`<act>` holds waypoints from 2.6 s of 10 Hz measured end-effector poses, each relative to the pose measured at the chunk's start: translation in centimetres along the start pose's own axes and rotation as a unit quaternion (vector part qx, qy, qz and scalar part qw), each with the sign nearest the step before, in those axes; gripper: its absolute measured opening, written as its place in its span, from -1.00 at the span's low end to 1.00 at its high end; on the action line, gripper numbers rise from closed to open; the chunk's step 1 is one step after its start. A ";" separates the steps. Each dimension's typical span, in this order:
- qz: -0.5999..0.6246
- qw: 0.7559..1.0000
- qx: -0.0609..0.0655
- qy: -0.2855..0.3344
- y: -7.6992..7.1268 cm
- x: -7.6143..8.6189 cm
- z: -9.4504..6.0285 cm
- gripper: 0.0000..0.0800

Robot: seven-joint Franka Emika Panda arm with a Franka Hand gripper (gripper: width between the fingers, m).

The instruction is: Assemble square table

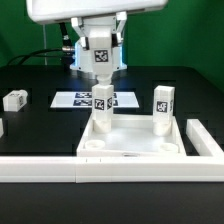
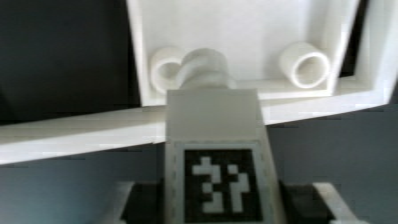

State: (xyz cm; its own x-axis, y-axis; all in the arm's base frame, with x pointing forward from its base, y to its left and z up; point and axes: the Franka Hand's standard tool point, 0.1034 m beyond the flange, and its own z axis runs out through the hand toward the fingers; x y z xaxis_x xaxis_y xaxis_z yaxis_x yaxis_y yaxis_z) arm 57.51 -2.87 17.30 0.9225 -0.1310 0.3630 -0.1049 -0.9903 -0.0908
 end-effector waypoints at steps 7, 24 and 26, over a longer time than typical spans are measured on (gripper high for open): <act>0.056 0.995 0.019 0.082 -9.7 0.7 4.9 -0.27; 0.029 0.996 -0.004 0.090 -10.7 -0.8 10.0 -0.27; 0.027 0.996 -0.009 0.089 -10.3 -1.3 10.7 -0.27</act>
Offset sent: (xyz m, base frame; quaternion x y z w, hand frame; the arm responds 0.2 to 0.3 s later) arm 0.0000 0.0000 0.0000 0.0000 0.0000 0.0000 1.0000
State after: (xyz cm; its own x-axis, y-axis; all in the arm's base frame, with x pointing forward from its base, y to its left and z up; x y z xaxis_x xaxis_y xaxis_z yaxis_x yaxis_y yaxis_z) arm 61.34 7.95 7.87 0.8345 -0.1894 0.5175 -0.1616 -0.9819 -0.0987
